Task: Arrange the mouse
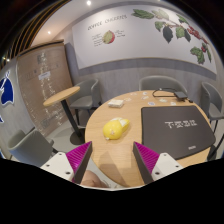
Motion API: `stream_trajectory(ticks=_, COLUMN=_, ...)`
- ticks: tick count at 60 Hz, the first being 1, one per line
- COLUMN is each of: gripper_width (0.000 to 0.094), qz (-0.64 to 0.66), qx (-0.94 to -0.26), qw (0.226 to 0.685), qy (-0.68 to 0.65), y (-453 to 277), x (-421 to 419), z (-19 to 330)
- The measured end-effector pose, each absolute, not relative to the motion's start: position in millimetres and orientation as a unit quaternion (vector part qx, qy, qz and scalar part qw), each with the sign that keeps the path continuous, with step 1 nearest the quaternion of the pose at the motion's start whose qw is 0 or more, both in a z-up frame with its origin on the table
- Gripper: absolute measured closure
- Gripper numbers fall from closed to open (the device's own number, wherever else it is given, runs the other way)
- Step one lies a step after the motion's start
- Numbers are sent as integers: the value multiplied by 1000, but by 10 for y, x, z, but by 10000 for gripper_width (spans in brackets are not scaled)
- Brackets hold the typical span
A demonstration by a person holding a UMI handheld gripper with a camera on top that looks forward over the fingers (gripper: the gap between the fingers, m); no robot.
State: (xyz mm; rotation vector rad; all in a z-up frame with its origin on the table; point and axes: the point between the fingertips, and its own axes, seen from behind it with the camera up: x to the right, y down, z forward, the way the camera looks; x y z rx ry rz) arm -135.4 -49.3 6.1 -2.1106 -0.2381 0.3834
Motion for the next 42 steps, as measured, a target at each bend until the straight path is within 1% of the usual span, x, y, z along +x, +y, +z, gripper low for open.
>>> stream_trajectory(ticks=3, gripper_width=92, qz=149, qx=-863, qw=470, qy=-106, y=-238, x=-1537, z=-26)
stream_trajectory(ticks=5, gripper_width=92, qz=144, qx=-868, qw=461, qy=-114, y=-332, x=-1430, z=-22)
stream_trajectory(ticks=6, gripper_width=96, qz=137, qx=-868, qw=464, qy=-113, y=-191, x=-1580, z=-101)
stream_trajectory(ticks=8, gripper_width=106, qz=121, qx=-864, qw=475, qy=-117, y=-135, x=-1516, z=-73)
stream_trajectory(ticks=10, gripper_width=105, qz=103, qx=-866, qw=476, qy=-116, y=73, x=-1607, z=-153)
stream_trajectory(ticks=12, gripper_width=110, qz=87, qx=-867, qw=478, qy=-113, y=182, x=-1602, z=-160)
stream_trajectory(ticks=13, gripper_width=114, qz=83, qx=-869, qw=475, qy=-113, y=121, x=-1515, z=-133)
stream_trajectory(ticks=18, gripper_width=122, qz=79, qx=-868, qw=481, qy=-89, y=398, x=-1683, z=-140)
stream_trajectory(ticks=20, gripper_width=167, qz=77, qx=-867, qw=485, qy=-83, y=443, x=-1703, z=-150)
stream_trajectory(ticks=22, gripper_width=295, qz=63, qx=-865, qw=491, qy=-82, y=482, x=-1679, z=-158)
stream_trajectory(ticks=23, gripper_width=387, qz=51, qx=-864, qw=495, qy=-83, y=521, x=-1638, z=-188)
stream_trajectory(ticks=24, gripper_width=430, qz=46, qx=-861, qw=499, qy=-86, y=520, x=-1642, z=-166)
stream_trajectory(ticks=25, gripper_width=437, qz=49, qx=-859, qw=503, qy=-84, y=523, x=-1659, z=-160)
stream_trajectory(ticks=31, gripper_width=552, qz=90, qx=-846, qw=513, qy=-112, y=464, x=-1841, z=-123)
stream_trajectory(ticks=34, gripper_width=574, qz=107, qx=-844, qw=508, qy=-132, y=372, x=-1915, z=-112)
stream_trajectory(ticks=37, gripper_width=577, qz=122, qx=-834, qw=518, qy=-145, y=254, x=-1920, z=82)
stream_trajectory(ticks=42, gripper_width=576, qz=137, qx=-799, qw=570, qy=-132, y=142, x=-1660, z=764)
